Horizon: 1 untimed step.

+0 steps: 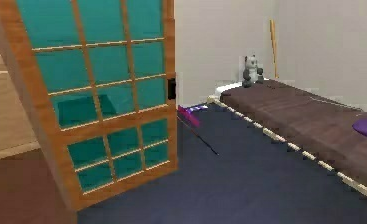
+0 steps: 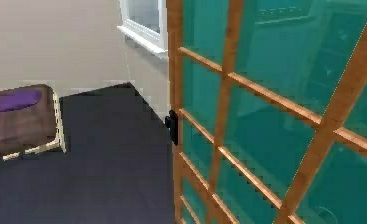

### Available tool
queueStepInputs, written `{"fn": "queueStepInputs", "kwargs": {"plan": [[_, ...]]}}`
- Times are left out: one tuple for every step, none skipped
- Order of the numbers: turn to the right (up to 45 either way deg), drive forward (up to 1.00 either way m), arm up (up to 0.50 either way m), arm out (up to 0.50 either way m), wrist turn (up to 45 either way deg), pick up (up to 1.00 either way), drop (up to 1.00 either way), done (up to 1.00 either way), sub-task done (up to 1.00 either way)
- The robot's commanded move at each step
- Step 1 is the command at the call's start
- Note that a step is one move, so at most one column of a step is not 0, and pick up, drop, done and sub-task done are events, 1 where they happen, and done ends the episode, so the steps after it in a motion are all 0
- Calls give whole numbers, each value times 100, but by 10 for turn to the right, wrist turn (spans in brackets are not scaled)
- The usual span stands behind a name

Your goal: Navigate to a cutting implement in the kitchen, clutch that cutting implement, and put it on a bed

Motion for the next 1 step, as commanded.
{"fn": "queueStepInputs", "kwargs": {"plan": [[-270, 0, 0, 0, 0, 0, 0, 0, 0]]}}
